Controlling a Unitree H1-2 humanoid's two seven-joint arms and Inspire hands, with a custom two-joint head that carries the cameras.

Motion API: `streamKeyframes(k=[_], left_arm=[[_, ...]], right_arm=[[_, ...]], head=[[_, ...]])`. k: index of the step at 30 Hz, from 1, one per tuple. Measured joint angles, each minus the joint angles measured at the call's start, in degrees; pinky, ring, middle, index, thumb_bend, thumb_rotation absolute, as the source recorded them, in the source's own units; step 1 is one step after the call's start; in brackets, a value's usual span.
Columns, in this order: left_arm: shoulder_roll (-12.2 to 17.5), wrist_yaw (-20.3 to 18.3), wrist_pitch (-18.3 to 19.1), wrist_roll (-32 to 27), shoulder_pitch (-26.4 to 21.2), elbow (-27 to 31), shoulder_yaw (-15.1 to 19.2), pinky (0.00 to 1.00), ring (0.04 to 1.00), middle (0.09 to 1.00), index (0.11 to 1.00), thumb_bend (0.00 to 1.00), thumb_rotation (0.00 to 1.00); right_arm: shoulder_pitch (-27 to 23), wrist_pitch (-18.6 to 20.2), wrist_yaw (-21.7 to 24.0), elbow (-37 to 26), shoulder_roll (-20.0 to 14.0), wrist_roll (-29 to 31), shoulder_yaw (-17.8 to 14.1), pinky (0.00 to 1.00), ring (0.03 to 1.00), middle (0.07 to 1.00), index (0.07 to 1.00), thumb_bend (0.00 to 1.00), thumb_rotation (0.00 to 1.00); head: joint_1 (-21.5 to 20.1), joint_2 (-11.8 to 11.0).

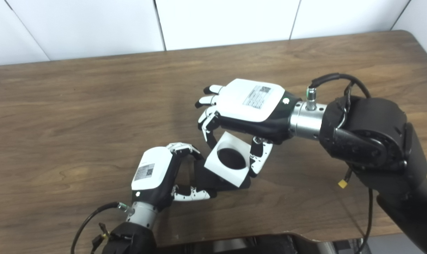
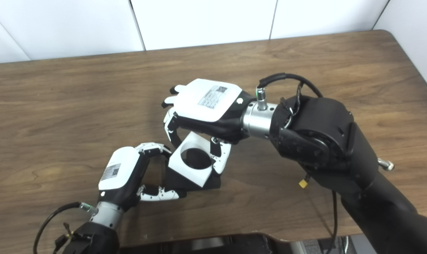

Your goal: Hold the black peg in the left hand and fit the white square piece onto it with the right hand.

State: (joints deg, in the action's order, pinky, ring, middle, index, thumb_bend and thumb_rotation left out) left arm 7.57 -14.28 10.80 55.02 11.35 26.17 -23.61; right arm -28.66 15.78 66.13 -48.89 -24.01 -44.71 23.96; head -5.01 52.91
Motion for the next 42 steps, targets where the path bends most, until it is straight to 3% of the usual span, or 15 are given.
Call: streamKeyframes(k=[9, 16, 23, 42], left_arm=[[-0.17, -0.65, 0.16, 0.47, 0.01, 0.33, -0.25, 0.78, 0.802, 0.736, 0.486, 0.52, 0.05], [-0.31, -1.03, 0.49, 0.59, 0.01, 0.50, -0.30, 0.77, 0.801, 0.736, 0.486, 0.52, 0.05], [-0.47, -1.28, 0.50, 0.42, -0.02, 0.59, -0.49, 0.76, 0.802, 0.735, 0.486, 0.52, 0.05], [-0.79, -1.33, 0.53, 0.41, -0.21, 0.57, -0.76, 0.75, 0.805, 0.737, 0.486, 0.52, 0.05]], right_arm=[[0.83, -1.45, 0.44, 0.58, -0.02, -1.33, 0.01, 1.00, 0.943, 0.791, 0.484, 0.52, 0.13], [2.47, -6.80, -1.41, 2.12, -0.11, -2.90, 0.12, 1.00, 0.933, 0.791, 0.484, 0.52, 0.13], [4.48, -9.55, -1.58, 3.72, -0.07, -4.17, 0.48, 1.00, 0.923, 0.791, 0.484, 0.52, 0.13], [6.44, -11.86, -1.60, 5.43, 1.69, -5.78, -0.20, 1.00, 0.919, 0.789, 0.487, 0.52, 0.14]], head=[[0.00, 0.00], [0.00, 0.09], [-0.09, -0.09], [0.26, -0.44]])
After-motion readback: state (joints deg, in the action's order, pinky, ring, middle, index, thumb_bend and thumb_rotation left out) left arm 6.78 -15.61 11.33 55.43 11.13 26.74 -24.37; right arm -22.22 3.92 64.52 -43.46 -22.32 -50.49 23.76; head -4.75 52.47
